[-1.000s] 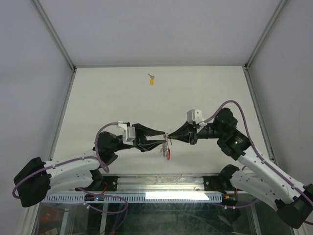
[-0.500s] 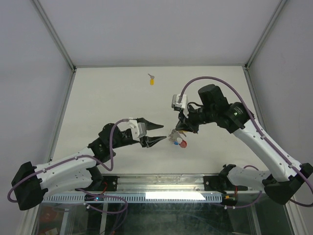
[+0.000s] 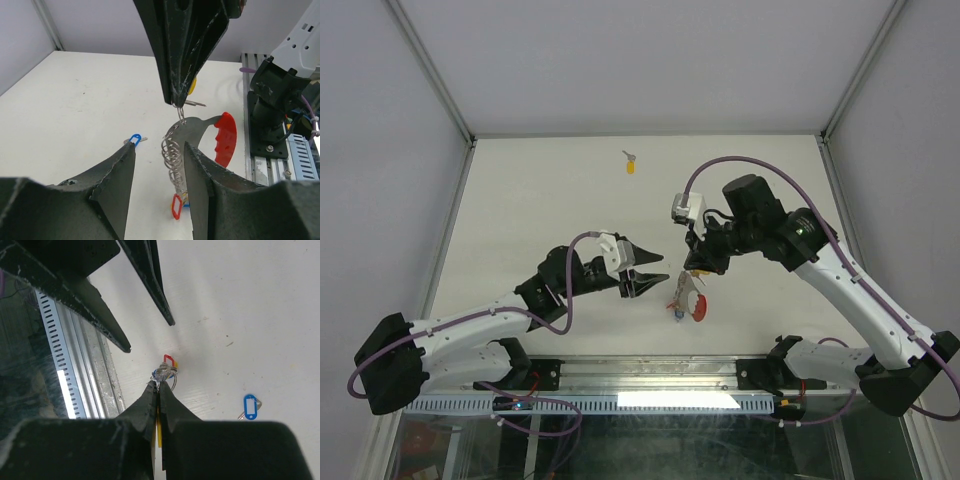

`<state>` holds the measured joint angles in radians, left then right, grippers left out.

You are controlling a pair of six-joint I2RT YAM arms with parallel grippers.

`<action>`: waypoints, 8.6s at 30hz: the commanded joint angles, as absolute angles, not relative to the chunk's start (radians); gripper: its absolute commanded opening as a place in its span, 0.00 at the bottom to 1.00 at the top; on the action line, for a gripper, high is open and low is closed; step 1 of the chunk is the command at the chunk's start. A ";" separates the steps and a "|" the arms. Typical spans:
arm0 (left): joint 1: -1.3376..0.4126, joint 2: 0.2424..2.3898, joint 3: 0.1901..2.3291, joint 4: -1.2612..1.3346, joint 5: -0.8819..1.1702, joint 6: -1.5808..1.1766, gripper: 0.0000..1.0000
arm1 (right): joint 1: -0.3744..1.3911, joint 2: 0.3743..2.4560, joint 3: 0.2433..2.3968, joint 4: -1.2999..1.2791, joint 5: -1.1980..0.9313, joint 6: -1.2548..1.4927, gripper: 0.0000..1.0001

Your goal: Put the keys on the keyring

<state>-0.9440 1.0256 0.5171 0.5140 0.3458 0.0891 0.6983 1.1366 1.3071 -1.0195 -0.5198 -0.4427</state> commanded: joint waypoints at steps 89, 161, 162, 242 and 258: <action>-1.034 1.087 0.679 0.405 0.186 0.156 0.00 | 0.731 1.005 1.131 -0.710 -0.261 -0.065 0.01; -1.033 0.988 0.633 0.371 0.416 0.291 0.00 | 0.510 0.854 0.807 -0.341 -1.037 -0.228 0.00; -1.033 0.988 0.633 0.371 0.415 0.291 0.00 | 0.511 0.864 0.816 -0.367 -1.037 -0.242 0.00; -1.034 0.999 0.645 0.398 0.402 0.254 0.00 | 0.606 0.854 0.665 -0.062 -1.020 -0.362 0.00; -1.033 0.949 0.654 0.338 0.212 0.226 0.43 | 0.609 1.060 1.262 -1.030 -0.543 -0.504 0.00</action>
